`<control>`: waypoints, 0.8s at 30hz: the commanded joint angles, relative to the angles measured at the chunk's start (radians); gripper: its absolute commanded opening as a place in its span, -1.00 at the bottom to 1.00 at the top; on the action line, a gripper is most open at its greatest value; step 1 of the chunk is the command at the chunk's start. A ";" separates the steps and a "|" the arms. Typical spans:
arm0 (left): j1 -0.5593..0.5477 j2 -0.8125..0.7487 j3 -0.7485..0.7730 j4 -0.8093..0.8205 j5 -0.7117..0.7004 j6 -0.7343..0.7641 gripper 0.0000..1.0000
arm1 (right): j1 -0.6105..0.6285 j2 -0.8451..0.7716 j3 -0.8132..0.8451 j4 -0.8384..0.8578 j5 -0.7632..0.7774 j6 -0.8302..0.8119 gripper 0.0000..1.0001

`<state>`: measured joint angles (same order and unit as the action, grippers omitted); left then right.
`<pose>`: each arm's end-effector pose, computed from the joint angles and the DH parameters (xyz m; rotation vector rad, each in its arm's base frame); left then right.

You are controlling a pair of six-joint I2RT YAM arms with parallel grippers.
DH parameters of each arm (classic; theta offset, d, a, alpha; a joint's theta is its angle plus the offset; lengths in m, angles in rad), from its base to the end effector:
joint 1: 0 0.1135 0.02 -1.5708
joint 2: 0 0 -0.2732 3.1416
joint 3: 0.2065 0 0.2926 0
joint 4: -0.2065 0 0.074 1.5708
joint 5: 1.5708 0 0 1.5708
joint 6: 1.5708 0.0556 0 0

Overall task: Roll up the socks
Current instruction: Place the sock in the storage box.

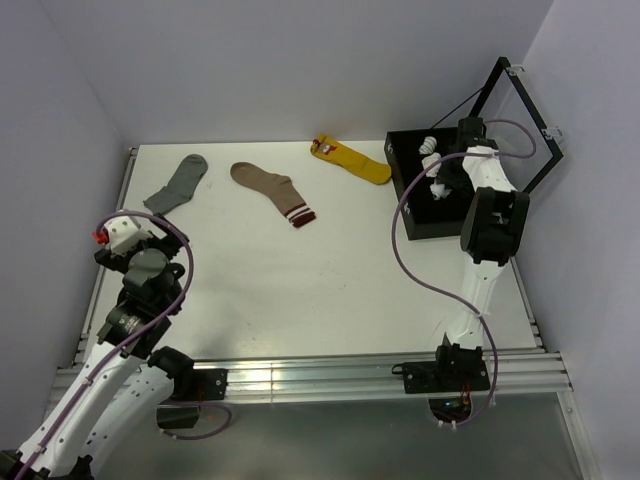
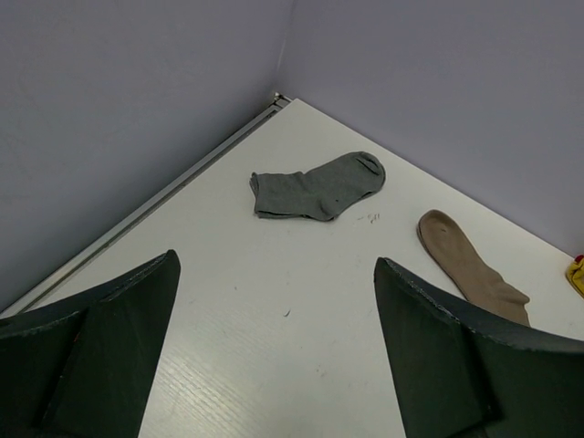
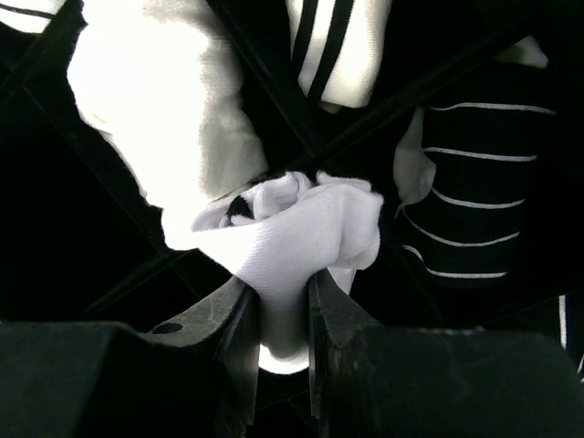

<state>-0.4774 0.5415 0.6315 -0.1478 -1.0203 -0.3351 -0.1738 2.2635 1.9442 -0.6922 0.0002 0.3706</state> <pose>0.1715 -0.0354 0.3338 -0.6466 1.4686 0.2001 0.5456 -0.0958 0.1809 0.6948 2.4889 0.0726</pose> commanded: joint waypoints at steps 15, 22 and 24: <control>0.023 0.031 0.028 -0.013 0.048 -0.021 0.83 | -0.013 0.030 -0.070 -0.155 -0.120 -0.009 -1.00; 0.028 0.023 0.027 -0.021 0.048 -0.027 0.82 | -0.012 0.080 0.007 -0.208 -0.106 0.010 -1.00; 0.028 0.023 0.028 -0.022 0.049 -0.027 0.82 | -0.009 0.073 -0.007 -0.220 -0.118 0.004 -1.00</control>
<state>-0.4557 0.5728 0.6319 -0.1707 -0.9844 -0.3565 -0.1902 2.2993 1.9430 -0.7444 -0.0727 0.3592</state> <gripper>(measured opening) 0.914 0.273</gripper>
